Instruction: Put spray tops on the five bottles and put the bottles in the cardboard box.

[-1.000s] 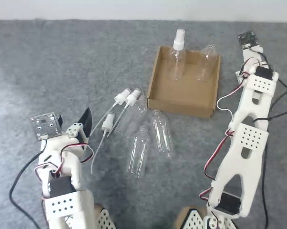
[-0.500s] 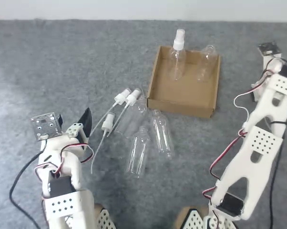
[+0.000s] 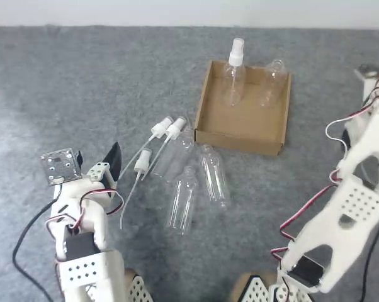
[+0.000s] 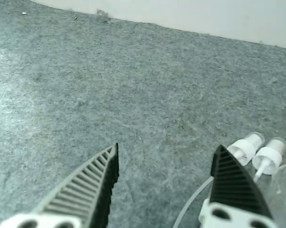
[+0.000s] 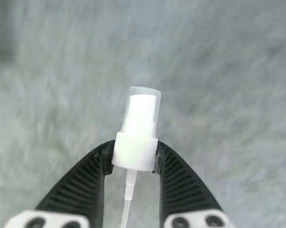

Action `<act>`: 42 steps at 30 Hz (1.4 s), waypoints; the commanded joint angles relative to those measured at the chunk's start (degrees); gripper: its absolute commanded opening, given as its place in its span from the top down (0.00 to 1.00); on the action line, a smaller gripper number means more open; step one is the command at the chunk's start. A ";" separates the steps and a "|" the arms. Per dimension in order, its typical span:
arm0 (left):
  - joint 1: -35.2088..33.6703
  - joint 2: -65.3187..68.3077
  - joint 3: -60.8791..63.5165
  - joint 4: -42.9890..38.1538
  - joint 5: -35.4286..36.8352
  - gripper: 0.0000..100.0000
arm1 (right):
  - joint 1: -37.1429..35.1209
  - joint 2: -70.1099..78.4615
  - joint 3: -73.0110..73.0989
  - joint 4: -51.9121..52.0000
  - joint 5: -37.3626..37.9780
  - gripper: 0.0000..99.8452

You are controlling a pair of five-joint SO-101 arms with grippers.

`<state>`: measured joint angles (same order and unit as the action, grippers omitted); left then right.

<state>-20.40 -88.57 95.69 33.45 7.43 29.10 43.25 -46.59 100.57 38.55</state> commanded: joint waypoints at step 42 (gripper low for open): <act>3.25 -0.09 0.84 -1.49 -4.40 0.70 | -5.41 -48.66 85.80 -58.33 -4.40 0.78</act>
<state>-17.32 -88.57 97.01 33.45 3.30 25.49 -6.95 43.34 44.13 35.82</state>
